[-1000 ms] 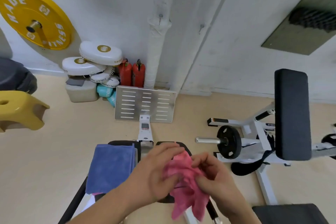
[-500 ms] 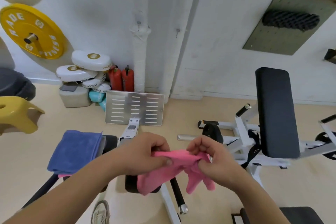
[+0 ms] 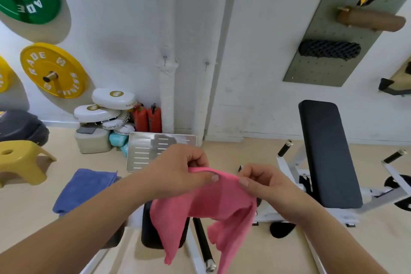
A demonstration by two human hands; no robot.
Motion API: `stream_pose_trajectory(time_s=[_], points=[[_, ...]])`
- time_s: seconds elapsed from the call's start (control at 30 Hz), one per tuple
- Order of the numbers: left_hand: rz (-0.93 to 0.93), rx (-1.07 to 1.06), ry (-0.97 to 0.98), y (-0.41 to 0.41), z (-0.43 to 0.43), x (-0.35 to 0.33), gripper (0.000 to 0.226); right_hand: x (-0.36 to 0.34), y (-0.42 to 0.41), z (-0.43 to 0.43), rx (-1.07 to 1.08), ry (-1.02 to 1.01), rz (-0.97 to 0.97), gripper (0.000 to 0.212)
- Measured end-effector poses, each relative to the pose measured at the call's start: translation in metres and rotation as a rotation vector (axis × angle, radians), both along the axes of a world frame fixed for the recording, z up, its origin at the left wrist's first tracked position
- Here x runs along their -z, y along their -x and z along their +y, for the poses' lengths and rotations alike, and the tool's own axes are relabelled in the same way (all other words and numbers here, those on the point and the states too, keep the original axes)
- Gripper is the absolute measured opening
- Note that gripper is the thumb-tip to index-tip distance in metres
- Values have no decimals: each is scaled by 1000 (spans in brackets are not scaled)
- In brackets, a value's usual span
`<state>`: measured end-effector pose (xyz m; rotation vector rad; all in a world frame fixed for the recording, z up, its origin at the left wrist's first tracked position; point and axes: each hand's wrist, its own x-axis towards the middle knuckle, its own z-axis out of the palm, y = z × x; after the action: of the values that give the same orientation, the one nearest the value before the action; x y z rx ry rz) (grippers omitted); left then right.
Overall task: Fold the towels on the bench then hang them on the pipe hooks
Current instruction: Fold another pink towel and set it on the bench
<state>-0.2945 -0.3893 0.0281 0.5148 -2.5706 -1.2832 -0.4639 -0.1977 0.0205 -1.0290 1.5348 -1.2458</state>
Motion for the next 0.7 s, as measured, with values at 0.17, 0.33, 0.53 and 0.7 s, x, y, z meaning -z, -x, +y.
stream_pose_trajectory(time_s=[0.17, 0.33, 0.53, 0.7], points=[[-48, 30, 26, -4, 15, -6, 35, -3, 0, -3, -64, -53, 88, 8], [-106, 8, -92, -39, -4, -14, 36, -5, 23, 5, 51, -102, 133, 24], [153, -236, -407, -64, -24, -20, 23, 2, 38, 19, -33, -227, 245, 30], [370, -520, -434, -74, -49, -21, 17, 12, 54, 37, -58, -399, 300, 24]])
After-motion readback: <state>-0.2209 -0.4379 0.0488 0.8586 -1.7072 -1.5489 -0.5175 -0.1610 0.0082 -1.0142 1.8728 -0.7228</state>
